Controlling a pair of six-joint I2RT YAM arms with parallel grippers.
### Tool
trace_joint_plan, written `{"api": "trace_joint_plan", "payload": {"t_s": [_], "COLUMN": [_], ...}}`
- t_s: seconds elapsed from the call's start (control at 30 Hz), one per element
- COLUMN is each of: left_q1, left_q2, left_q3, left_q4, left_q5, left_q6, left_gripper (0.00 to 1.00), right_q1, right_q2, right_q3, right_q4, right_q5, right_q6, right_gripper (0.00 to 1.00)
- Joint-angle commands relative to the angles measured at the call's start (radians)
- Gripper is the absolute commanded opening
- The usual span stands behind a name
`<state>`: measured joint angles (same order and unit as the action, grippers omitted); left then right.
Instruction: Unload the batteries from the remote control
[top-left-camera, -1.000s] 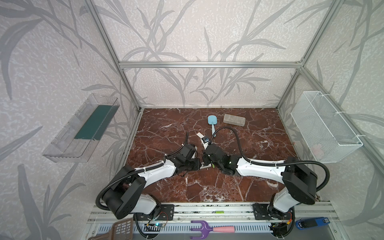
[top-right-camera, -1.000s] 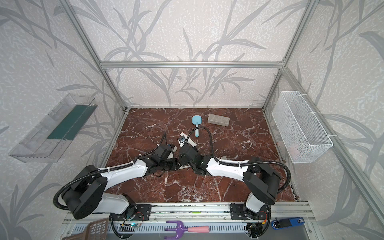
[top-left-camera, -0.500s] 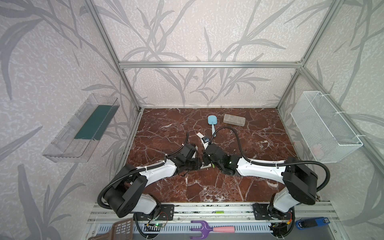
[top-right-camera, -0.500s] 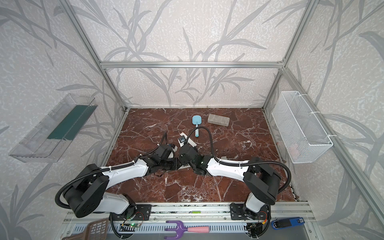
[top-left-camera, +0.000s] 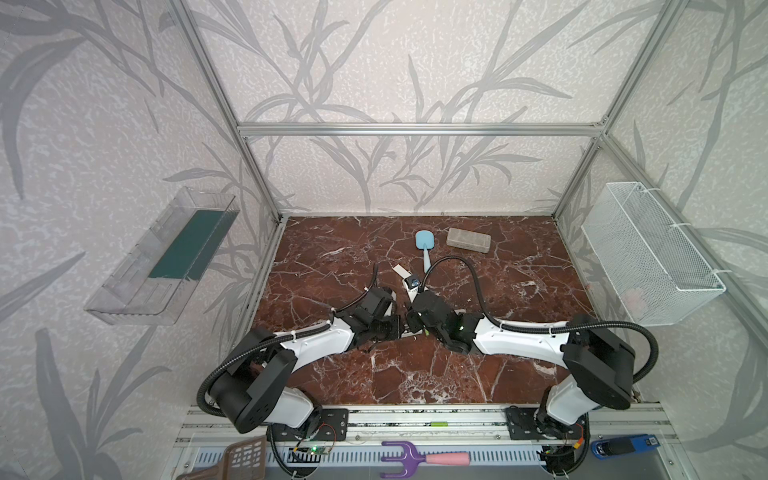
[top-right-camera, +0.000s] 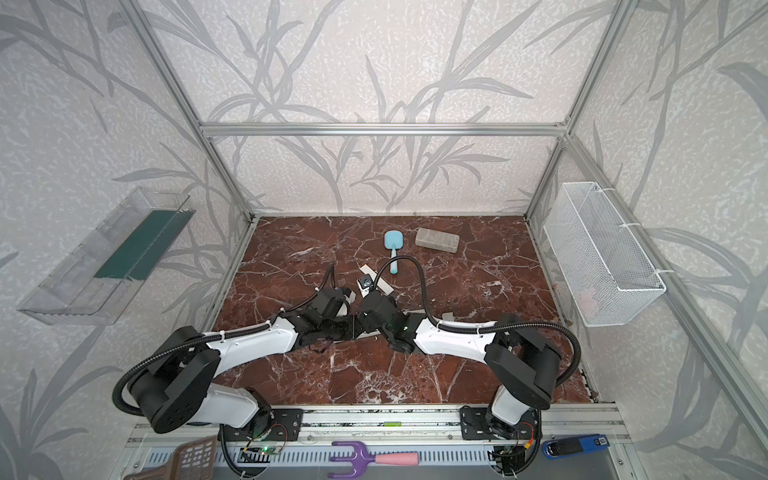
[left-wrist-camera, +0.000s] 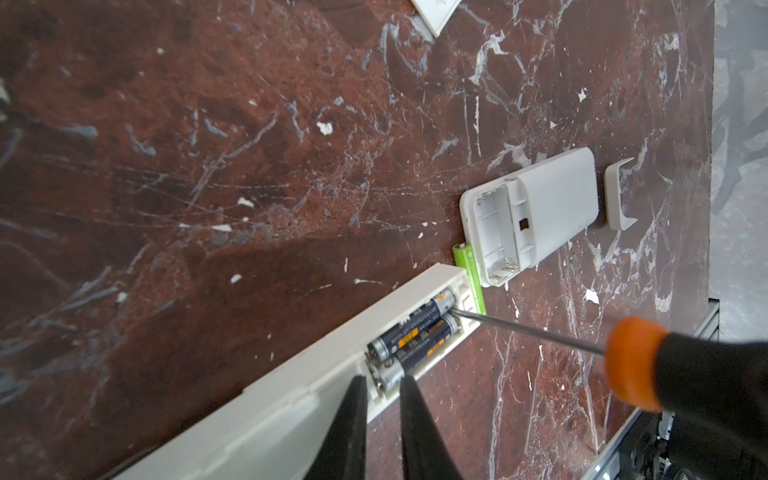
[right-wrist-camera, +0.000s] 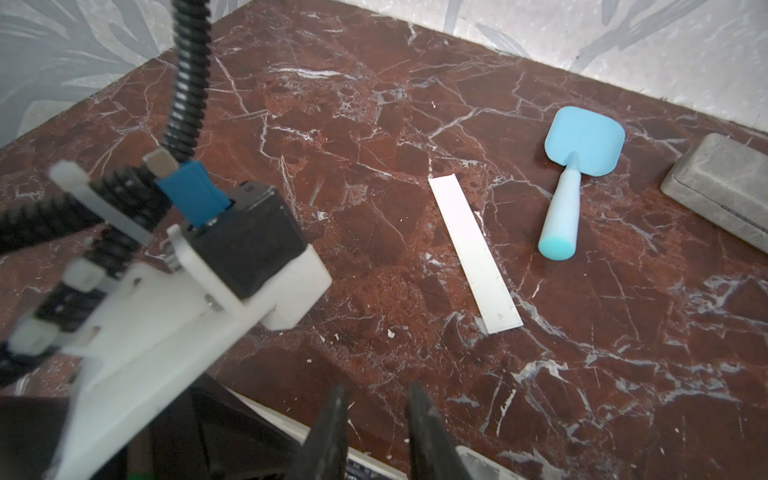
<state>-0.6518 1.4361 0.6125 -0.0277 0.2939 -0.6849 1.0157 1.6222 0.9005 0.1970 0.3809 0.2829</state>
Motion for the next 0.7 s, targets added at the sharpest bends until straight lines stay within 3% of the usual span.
{"api": "trace_joint_plan", "payload": {"t_s": [0.0,0.2,0.53,0.67], "left_q1": [-0.002,-0.003,-0.002,-0.003], "left_q2": [0.041,0.039,0.044,0.043], "left_q3": [-0.051,-0.065,-0.081,-0.086], "left_q4": [-0.102,-0.089,-0.07,-0.067], "left_q5": [-0.007,0.001,0.005,0.003], "left_q6": [-0.02,-0.033,-0.05,-0.053], "left_gripper": [0.2,0.19,0.18,0.18], "right_q1": [0.0,0.001,-0.063,-0.078], "right_q2": [-0.002,-0.039,-0.166,-0.184], "right_q3": [-0.035,-0.087,-0.23,-0.26], "right_q4": [0.032,0.117,0.299,0.333], "right_q5": [0.014,0.023,-0.008,-0.008], "right_q6": [-0.007,0.03,0.245,0.276], "right_gripper": [0.0,0.0,0.0,0.0]}}
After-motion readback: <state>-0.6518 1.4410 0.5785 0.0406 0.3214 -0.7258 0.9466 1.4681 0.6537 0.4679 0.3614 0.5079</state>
